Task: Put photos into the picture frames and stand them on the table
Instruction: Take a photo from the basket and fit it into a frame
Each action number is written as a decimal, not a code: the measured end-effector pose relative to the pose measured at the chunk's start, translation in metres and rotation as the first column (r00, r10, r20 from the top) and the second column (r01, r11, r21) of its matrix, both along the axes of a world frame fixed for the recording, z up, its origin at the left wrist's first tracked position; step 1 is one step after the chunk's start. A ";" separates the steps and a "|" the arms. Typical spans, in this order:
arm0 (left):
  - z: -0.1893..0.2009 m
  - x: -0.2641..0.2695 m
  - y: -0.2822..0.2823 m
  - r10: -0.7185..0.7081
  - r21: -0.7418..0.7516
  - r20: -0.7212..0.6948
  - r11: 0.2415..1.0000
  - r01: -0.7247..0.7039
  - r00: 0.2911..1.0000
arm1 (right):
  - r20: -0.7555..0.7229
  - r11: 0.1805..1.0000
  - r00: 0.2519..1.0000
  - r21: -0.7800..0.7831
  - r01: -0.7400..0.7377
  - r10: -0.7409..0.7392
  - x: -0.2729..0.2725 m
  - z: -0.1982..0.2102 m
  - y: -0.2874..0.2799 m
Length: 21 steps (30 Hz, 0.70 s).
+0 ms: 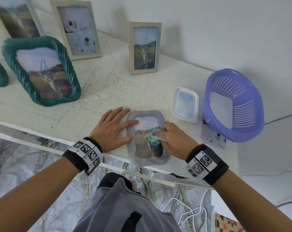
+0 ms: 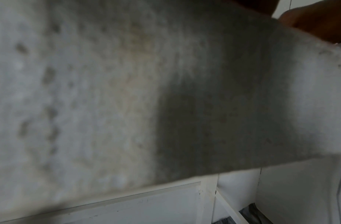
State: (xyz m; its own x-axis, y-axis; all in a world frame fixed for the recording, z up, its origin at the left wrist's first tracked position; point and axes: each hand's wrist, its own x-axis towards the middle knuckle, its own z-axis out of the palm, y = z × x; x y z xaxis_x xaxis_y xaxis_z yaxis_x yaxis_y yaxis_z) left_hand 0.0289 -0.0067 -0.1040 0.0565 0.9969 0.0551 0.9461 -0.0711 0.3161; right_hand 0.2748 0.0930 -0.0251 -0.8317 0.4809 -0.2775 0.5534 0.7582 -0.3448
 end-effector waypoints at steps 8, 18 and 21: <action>-0.002 -0.001 0.000 -0.005 -0.003 -0.006 1.000 0.005 1.000 | -0.063 0.990 0.993 -0.097 -0.102 0.096 -0.022 -0.001 -0.003; -0.001 -0.001 0.001 -0.005 -0.011 -0.015 1.000 0.005 1.000 | -0.027 1.000 1.000 0.003 0.012 -0.012 -0.041 -0.001 0.018; -0.001 0.000 0.002 -0.007 -0.028 -0.028 1.000 0.006 1.000 | -0.045 0.991 0.992 -0.054 -0.120 0.118 -0.038 0.001 -0.004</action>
State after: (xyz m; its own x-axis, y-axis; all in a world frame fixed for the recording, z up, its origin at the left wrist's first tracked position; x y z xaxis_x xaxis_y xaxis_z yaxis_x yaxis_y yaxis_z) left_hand 0.0289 -0.0048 -0.1054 0.0644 0.9976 0.0258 0.9541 -0.0691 0.2915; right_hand 0.2366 0.0891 -0.0240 -0.8935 0.3621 -0.2656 0.4446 0.7968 -0.4093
